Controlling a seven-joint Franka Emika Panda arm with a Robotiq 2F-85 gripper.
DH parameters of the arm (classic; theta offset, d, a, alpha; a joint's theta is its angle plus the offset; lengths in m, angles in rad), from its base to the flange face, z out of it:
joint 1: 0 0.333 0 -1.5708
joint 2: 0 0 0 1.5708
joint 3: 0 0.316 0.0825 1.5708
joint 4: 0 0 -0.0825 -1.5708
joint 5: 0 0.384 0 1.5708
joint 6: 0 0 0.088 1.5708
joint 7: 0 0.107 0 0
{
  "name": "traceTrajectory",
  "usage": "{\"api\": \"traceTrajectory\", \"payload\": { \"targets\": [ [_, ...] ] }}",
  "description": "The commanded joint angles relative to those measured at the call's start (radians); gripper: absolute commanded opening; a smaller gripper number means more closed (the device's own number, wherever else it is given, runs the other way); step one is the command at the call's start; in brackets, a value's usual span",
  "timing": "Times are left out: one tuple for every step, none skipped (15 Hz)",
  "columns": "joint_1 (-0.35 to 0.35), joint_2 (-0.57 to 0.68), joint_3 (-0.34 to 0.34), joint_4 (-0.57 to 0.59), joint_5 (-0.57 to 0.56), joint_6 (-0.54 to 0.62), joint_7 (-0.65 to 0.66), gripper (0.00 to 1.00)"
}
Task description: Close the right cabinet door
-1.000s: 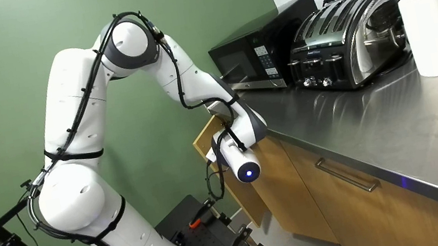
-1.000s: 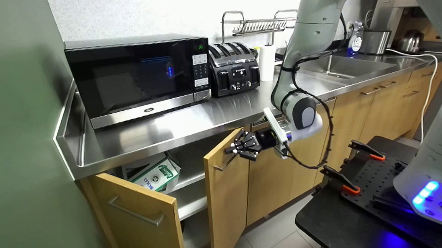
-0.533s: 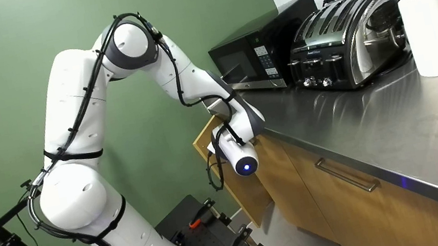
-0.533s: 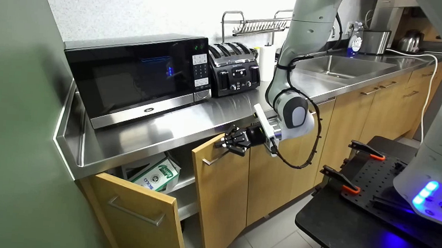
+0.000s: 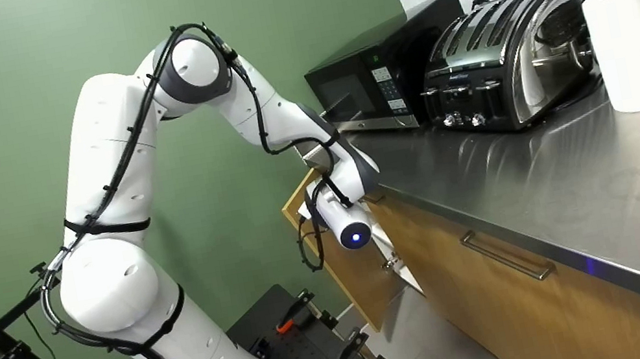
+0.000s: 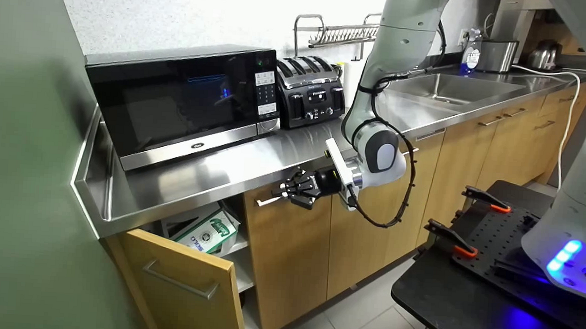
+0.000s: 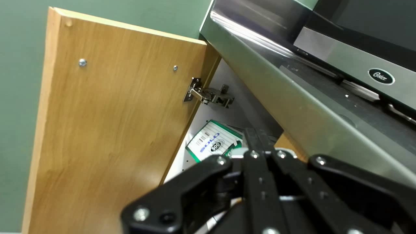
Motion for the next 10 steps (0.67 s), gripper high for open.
{"api": "traceTrajectory", "payload": {
  "targets": [
    [0.015, -0.100, -0.003, -0.121, -0.030, -0.016, -0.025, 0.00],
    [0.022, -0.146, -0.007, -0.176, -0.046, -0.005, -0.041, 0.00],
    [0.027, -0.186, -0.009, -0.221, -0.059, 0.008, -0.045, 0.00],
    [0.036, -0.248, -0.014, -0.283, -0.076, 0.031, -0.063, 0.00],
    [0.044, -0.294, -0.018, -0.324, -0.079, 0.058, -0.088, 0.00],
    [0.049, -0.337, -0.020, -0.363, -0.080, 0.080, -0.111, 0.00],
    [0.060, -0.386, -0.020, -0.398, -0.071, 0.120, -0.146, 0.00],
    [0.069, -0.435, -0.017, -0.430, -0.063, 0.165, -0.174, 0.00],
    [0.077, -0.486, -0.010, -0.459, -0.049, 0.218, -0.200, 0.00],
    [0.085, -0.538, -0.002, -0.484, -0.033, 0.278, -0.218, 0.00]
  ]
}}
